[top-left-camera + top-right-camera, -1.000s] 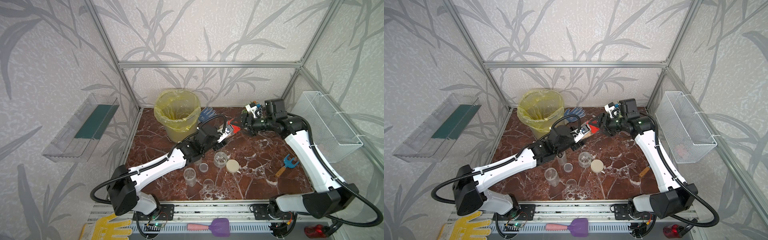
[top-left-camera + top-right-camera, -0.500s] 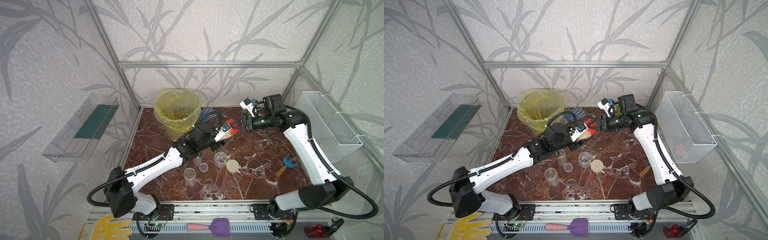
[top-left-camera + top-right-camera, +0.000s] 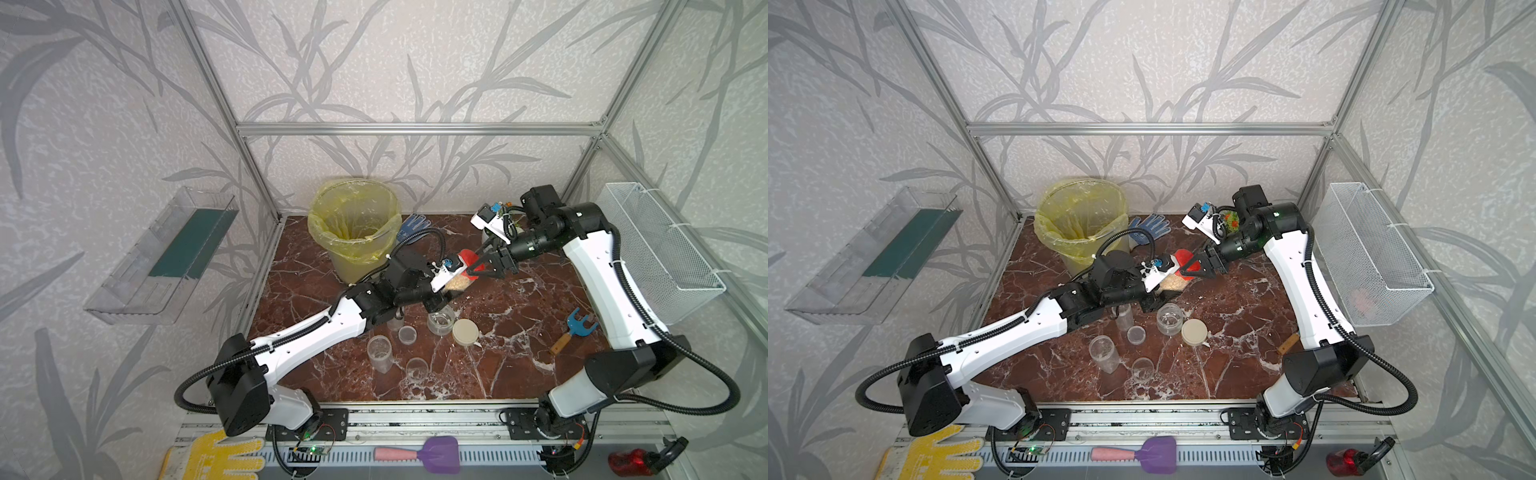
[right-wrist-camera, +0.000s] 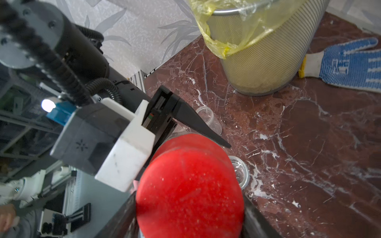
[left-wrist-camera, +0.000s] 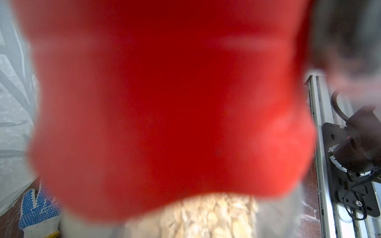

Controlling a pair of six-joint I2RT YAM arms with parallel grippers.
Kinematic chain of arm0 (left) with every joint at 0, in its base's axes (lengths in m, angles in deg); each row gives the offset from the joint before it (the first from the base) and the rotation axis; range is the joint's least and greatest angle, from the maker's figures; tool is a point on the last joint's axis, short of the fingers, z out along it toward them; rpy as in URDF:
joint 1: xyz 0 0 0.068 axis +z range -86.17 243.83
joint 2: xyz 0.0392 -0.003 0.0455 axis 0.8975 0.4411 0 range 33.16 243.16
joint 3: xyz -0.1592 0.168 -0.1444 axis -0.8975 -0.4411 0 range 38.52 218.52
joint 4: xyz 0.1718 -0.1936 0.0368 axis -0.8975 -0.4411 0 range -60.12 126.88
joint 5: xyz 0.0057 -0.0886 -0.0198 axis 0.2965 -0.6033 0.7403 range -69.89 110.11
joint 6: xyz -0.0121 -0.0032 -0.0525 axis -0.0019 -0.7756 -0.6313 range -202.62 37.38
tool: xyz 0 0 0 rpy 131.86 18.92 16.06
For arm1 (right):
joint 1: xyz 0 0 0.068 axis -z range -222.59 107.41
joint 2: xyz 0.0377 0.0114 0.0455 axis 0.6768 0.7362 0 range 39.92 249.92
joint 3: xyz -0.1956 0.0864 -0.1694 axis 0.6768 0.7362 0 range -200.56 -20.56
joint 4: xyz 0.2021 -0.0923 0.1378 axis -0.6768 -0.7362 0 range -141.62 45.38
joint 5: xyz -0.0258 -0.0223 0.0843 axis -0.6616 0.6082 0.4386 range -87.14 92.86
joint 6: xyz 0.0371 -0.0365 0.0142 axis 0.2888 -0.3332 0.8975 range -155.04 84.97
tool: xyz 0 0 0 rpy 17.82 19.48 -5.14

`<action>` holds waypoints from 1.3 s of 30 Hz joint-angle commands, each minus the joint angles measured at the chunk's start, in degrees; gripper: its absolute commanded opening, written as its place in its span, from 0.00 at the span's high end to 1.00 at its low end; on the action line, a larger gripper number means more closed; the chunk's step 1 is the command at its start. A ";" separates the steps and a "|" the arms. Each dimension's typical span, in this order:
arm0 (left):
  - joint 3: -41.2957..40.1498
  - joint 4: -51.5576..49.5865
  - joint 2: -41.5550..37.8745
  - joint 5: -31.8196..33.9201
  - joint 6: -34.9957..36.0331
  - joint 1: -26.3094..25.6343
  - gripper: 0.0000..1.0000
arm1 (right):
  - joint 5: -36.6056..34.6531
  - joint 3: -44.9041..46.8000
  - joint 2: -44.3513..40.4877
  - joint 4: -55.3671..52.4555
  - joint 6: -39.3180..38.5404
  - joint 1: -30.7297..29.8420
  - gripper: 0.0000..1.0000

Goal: Empty expired oatmeal from jars
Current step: Unscrew the lid from the jar.

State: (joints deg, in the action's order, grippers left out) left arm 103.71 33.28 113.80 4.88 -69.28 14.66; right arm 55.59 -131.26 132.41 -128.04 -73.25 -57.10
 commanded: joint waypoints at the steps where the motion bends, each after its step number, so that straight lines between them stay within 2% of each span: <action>1: -1.72 -0.80 -1.87 -0.64 0.41 0.46 0.88 | 3.80 -5.92 0.52 -11.46 -21.29 -0.02 1.00; 4: -2.08 -0.64 -1.89 -1.16 -0.11 1.06 0.89 | 1.24 -6.13 -0.19 -9.73 -22.25 0.09 1.00; 20: -5.40 -0.83 -5.35 -1.82 -1.50 2.84 0.93 | 1.53 -4.18 -2.45 -7.32 -28.56 2.48 0.97; 23: -5.38 -0.18 -5.78 -2.44 -1.92 3.00 0.93 | 5.36 -2.93 -2.37 -5.89 -26.78 2.42 0.72; 26: -4.08 -0.47 -4.95 -2.62 -1.92 3.02 0.93 | 9.69 2.58 -5.31 -0.54 -24.44 2.22 0.59; 29: -3.15 -0.72 -4.35 -2.58 -1.74 3.00 0.94 | 10.86 10.50 -10.41 9.16 -20.12 2.09 0.53; 31: -2.97 -0.63 -4.42 -2.07 -1.57 3.00 0.95 | 8.90 13.93 -12.66 13.99 -16.03 2.11 0.43; 34: -2.82 -0.62 -4.63 -1.41 -1.22 2.99 0.95 | 7.84 14.92 -13.22 13.25 -15.67 2.26 0.38; 39: -2.26 -1.02 -4.68 -0.86 -0.82 3.02 0.96 | 5.66 16.56 -13.48 14.84 -11.33 2.68 0.23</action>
State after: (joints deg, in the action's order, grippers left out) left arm 100.09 33.72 109.76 -0.54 -67.95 16.02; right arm 60.48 -115.63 121.16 -116.19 -85.75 -55.02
